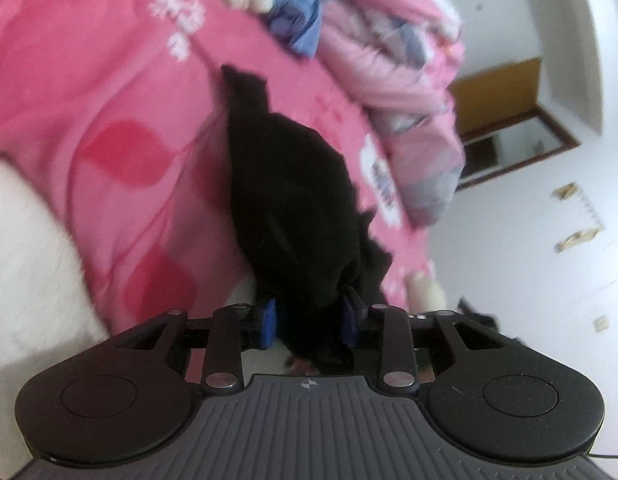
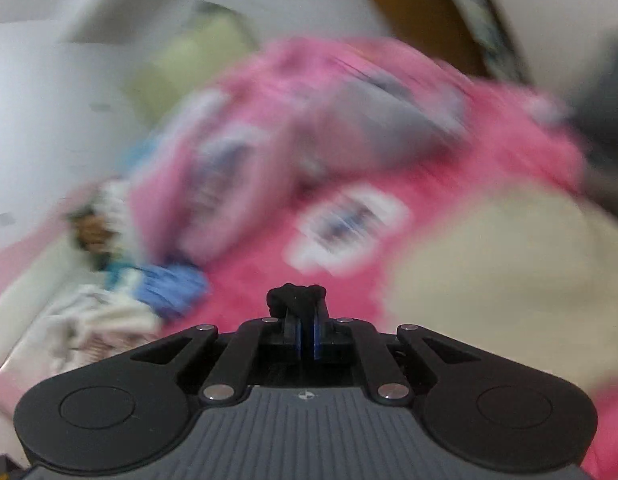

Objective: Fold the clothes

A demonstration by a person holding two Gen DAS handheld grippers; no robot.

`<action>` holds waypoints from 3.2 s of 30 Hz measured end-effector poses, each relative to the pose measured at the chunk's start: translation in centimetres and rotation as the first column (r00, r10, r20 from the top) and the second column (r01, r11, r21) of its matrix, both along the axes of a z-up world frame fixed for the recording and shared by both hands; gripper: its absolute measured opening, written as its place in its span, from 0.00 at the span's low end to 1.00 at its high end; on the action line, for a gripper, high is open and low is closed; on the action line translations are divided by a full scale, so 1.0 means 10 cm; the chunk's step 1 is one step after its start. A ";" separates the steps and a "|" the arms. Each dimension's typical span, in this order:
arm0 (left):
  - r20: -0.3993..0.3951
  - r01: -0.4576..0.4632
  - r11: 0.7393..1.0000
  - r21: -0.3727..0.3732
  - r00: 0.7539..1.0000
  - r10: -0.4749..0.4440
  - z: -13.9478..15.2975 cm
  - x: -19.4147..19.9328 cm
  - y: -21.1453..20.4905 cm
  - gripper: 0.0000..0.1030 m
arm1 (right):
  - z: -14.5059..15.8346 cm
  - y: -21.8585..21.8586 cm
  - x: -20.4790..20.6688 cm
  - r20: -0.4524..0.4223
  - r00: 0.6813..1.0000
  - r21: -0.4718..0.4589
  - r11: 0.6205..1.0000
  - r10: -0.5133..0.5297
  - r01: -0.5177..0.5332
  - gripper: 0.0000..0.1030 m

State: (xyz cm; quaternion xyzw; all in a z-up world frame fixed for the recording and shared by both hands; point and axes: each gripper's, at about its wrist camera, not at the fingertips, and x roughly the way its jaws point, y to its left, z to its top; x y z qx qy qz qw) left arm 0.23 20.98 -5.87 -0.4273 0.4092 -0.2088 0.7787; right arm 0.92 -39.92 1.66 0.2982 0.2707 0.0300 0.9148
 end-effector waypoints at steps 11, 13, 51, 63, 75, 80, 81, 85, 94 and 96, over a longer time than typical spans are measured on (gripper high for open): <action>0.054 -0.058 0.984 0.169 0.997 0.050 0.33 -0.18 0.02 0.30 | 0.00 -0.30 -0.38 0.105 0.994 0.126 0.992 -0.043 0.029 0.06; 0.108 -0.063 0.978 0.200 0.993 0.042 0.49 -0.21 0.03 0.33 | 0.12 -0.30 -0.37 0.156 0.987 0.135 0.991 -0.034 0.013 0.06; 0.406 -0.064 0.979 0.195 0.914 -0.021 1.46 1.28 -0.75 0.08 | 0.60 -0.26 0.31 0.361 0.933 0.139 0.988 0.008 -0.063 0.06; 0.677 -0.092 0.980 0.174 0.734 -0.051 2.51 1.09 -0.86 0.08 | 2.04 -0.20 0.49 0.692 0.718 -0.016 0.996 0.077 -0.091 0.06; 0.199 0.033 0.927 0.373 0.973 -0.114 0.67 0.41 -0.53 0.11 | -0.08 0.03 -0.18 0.128 0.954 -0.037 0.963 0.270 -0.267 0.06; 0.128 0.009 0.942 0.337 0.990 -0.055 0.43 0.21 -0.26 0.26 | -0.62 0.24 -0.41 -0.072 0.965 -0.087 0.962 0.254 -0.260 0.06; 0.141 -0.007 0.940 0.340 0.989 -0.043 0.45 0.18 -0.22 0.27 | -0.63 0.25 -0.42 -0.087 0.965 -0.098 0.962 0.247 -0.255 0.06; 0.156 -0.062 0.934 0.351 0.988 0.007 0.51 0.11 -0.03 0.29 | -0.60 0.25 -0.48 -0.135 0.961 -0.143 0.955 0.240 -0.259 0.11; 0.277 -0.162 0.895 0.416 0.960 0.045 0.78 0.05 0.01 0.37 | -0.28 0.02 -0.74 -0.080 0.989 -0.219 0.965 0.128 -0.143 0.46; 0.300 -0.098 0.888 0.450 0.953 -0.047 0.85 0.14 -0.20 0.51 | -0.22 0.02 -0.73 -0.038 0.992 -0.189 0.974 0.119 -0.124 0.46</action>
